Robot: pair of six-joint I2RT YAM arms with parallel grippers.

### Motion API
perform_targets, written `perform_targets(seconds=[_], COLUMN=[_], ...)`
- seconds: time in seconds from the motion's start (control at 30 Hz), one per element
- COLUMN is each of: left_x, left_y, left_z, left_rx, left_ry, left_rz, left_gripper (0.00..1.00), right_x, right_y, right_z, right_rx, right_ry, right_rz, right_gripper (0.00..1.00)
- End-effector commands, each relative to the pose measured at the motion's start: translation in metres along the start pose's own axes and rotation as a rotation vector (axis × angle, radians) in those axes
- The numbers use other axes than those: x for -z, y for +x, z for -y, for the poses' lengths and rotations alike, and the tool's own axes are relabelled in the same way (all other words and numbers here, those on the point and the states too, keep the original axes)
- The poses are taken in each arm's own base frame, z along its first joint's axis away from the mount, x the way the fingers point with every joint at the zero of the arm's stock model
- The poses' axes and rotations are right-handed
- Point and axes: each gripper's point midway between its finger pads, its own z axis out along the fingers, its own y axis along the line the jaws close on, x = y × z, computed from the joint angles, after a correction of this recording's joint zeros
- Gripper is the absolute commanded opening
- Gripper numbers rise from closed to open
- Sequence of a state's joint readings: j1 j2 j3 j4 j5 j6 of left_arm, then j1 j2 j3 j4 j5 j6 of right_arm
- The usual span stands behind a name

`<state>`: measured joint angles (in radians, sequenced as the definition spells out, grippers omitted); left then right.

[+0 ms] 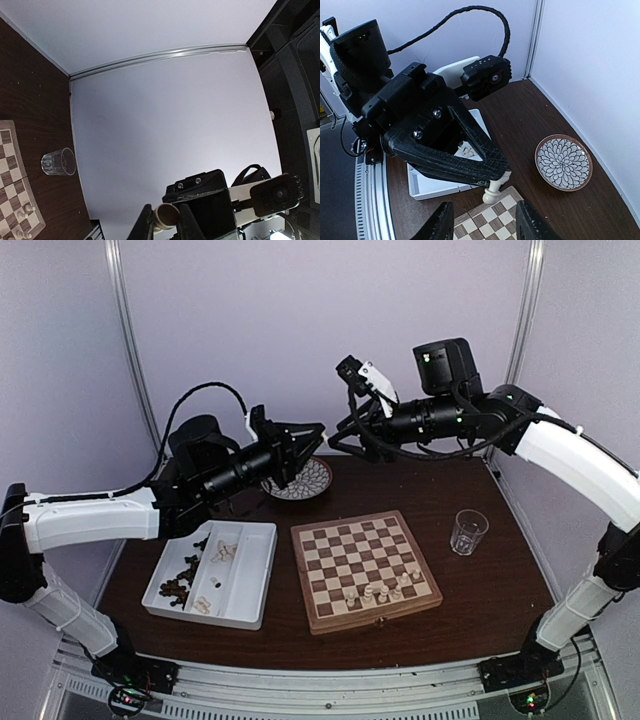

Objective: Set up the chess pieces on the board
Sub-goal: Pass from the left arm to the right, then place the pawn on the chessboard.

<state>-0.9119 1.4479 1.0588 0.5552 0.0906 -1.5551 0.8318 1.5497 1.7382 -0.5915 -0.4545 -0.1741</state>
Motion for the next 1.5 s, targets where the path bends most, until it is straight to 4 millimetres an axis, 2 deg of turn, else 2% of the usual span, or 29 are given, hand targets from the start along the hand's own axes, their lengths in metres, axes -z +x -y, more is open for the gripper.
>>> perform_targets(seconds=[0.0,0.27,0.4,0.8,0.87,0.93,1.0,1.13,1.2,1.23,1.33,1.4,1.47], left_x=[-0.003,-0.007,-0.007,-0.008,-0.008,-0.003,0.006,0.041,0.069,0.082,0.107,0.117,0.121], left_y=[0.001,0.007,0.008,0.012,0.012,0.01,0.006,-0.014,-0.028,-0.047,-0.082,-0.106,-0.127], left_z=[0.036,0.039,0.04,0.039,0.034,0.024,0.007,-0.02,-0.036,-0.036,-0.037,-0.044,-0.06], left_rx=[0.021,0.026,0.026,0.036,0.029,0.014,-0.007,-0.158,-0.295,-0.367,-0.533,-0.627,-0.712], left_ry=[0.126,0.143,0.149,0.159,0.141,0.088,-0.002,-0.243,-0.467,-0.553,-0.721,-0.814,-0.923], left_rz=[-0.007,-0.031,-0.035,-0.049,-0.047,-0.036,-0.028,0.0,-0.009,0.022,-0.005,-0.039,-0.072], left_gripper=[0.1,0.1,0.1,0.11,0.18,0.3,0.39,0.47,0.51,0.52,0.52,0.52,0.52], right_x=[-0.005,-0.01,-0.012,-0.011,-0.009,-0.003,0.004,0.018,0.025,0.029,0.04,0.046,0.05], right_y=[-0.002,0.0,0.001,0.001,0.003,0.008,0.017,0.052,0.074,0.086,0.116,0.132,0.151], right_z=[0.005,0.004,0.004,0.004,0.004,0.004,0.005,0.006,0.004,0.003,0.004,0.005,0.007], right_rx=[-0.011,-0.009,-0.006,-0.004,0.006,0.034,0.082,0.235,0.319,0.354,0.468,0.535,0.583], right_ry=[0.031,0.017,0.016,0.019,0.028,0.037,0.054,0.067,0.048,0.038,0.002,-0.022,-0.051], right_rz=[0.013,0.012,0.008,0.011,0.003,-0.021,-0.064,-0.205,-0.295,-0.345,-0.487,-0.58,-0.686], right_gripper=[0.44,0.39,0.33,0.03,0.02,0.01,0.0,0.0,0.0,0.0,0.0,0.0,0.0])
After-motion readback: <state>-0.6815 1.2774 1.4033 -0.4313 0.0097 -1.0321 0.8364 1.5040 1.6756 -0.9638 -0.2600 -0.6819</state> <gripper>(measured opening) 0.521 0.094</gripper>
